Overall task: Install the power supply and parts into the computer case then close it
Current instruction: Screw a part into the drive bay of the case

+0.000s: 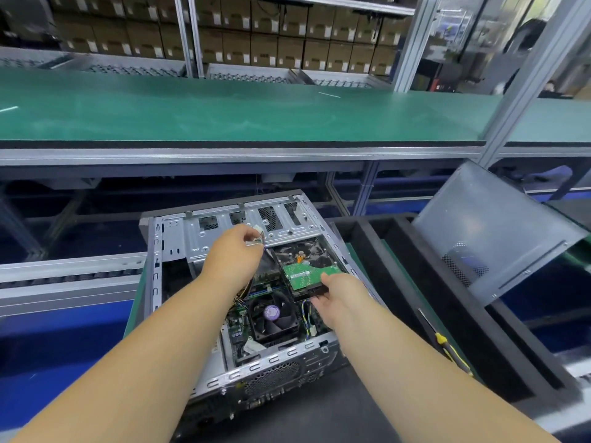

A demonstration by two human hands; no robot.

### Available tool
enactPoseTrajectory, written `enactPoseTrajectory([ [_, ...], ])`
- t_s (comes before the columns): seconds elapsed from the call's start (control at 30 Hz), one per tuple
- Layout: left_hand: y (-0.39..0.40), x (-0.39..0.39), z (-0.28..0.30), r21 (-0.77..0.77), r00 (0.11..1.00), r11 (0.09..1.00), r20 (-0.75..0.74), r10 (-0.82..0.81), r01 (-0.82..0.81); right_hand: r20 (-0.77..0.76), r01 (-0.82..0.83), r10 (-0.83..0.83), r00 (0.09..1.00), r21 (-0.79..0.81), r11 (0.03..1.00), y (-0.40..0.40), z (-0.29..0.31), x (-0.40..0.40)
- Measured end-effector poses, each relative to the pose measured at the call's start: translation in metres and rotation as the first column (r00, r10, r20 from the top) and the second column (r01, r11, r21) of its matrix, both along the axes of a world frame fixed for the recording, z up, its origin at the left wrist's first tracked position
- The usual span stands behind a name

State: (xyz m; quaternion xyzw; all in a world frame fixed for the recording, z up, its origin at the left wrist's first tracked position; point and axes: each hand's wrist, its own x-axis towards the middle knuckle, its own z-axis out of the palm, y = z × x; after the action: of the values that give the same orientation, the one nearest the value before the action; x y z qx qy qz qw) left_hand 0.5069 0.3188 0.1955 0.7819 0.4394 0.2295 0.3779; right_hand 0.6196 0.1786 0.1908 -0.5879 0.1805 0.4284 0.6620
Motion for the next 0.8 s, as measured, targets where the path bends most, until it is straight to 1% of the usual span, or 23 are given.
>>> enactPoseTrajectory([
  [0.1,0.006,0.002,-0.007,0.103,0.997,0.994,-0.071,-0.012,0.019,-0.043,0.023,-0.022,0.999,0.008,1.000,0.006,-0.007,0.003],
  [0.2,0.008,0.002,-0.018,0.141,0.992,0.989,-0.122,-0.037,0.054,-0.034,-0.008,0.010,0.999,0.050,0.999,0.010,-0.013,0.005],
  [0.27,0.009,0.000,-0.025,0.160,0.988,0.984,-0.148,-0.052,0.075,-0.057,0.021,-0.017,0.998,0.068,0.997,0.013,-0.019,0.007],
  [0.53,0.013,-0.002,-0.029,0.168,0.993,0.984,-0.114,-0.042,0.061,-0.043,-0.032,0.036,0.998,0.086,0.996,0.025,-0.023,0.019],
  [0.8,0.011,-0.003,-0.030,0.213,0.988,0.974,-0.143,-0.052,0.082,-0.008,-0.056,0.057,0.998,0.059,0.997,0.051,-0.014,0.029],
])
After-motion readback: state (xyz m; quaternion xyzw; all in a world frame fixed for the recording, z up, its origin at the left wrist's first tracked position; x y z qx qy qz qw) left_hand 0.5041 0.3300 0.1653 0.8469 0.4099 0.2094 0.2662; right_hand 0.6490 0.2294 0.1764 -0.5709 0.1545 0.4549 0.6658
